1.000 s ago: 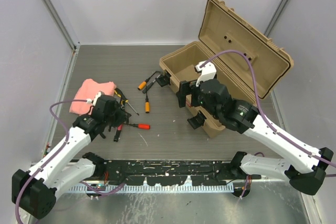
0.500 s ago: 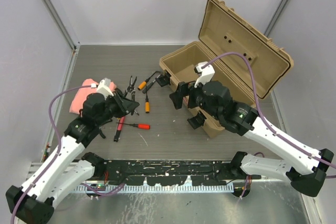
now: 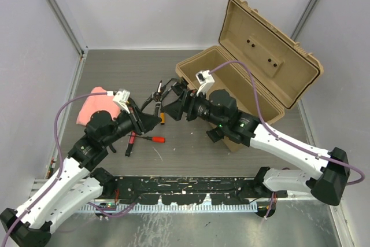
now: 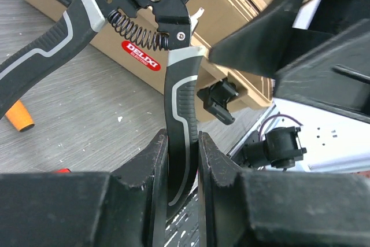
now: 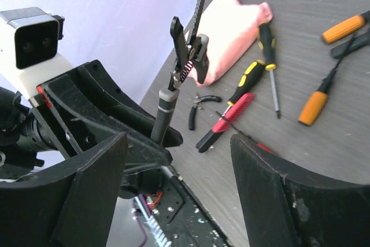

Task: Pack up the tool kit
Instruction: Pick up the pliers at the center of the board, then place the pliers in the toolbox.

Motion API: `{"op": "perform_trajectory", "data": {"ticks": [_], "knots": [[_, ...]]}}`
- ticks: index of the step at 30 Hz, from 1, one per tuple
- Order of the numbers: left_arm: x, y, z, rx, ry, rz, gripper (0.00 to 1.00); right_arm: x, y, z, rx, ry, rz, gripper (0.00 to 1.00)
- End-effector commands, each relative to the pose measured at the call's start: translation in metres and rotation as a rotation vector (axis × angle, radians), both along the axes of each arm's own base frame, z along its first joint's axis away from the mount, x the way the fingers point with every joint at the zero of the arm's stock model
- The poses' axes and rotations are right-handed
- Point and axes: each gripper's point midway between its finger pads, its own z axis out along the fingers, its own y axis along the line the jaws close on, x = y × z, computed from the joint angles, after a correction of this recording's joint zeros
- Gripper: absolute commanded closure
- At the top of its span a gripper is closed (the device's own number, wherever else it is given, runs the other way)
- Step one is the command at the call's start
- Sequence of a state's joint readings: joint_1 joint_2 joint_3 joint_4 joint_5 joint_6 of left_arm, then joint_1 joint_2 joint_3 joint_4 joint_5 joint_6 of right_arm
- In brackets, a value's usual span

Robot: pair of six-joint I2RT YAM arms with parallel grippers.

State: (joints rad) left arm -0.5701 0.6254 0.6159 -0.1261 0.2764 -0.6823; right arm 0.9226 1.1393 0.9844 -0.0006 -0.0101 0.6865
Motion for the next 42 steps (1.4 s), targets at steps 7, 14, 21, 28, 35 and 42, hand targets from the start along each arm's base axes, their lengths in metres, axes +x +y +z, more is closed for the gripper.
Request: {"op": "perform_trajectory", "data": {"ticks": [7,14,21,28,35,42], "knots": [[-0.001,-0.009,0.037,-0.003,-0.222,-0.007,1.0,-0.007,0.036,0.031,0.22,0.034,0.034,0.33],[0.0,-0.014,0.04,-0.011,-0.224,-0.005,1.0,0.005,0.034,0.011,0.206,0.087,-0.051,0.51],[0.0,-0.019,0.039,-0.018,-0.217,-0.014,1.0,0.011,0.035,0.003,0.211,0.105,-0.084,0.54],[0.004,-0.031,0.042,-0.072,-0.202,-0.011,1.0,0.013,0.04,0.001,0.232,0.108,-0.099,0.6],[0.008,-0.03,0.036,-0.055,-0.186,0.011,0.98,0.022,0.016,0.001,0.228,0.075,-0.214,0.89],[0.003,-0.045,0.029,-0.049,-0.132,-0.063,0.51,0.025,0.009,0.011,0.139,-0.014,-0.218,0.99]]}}
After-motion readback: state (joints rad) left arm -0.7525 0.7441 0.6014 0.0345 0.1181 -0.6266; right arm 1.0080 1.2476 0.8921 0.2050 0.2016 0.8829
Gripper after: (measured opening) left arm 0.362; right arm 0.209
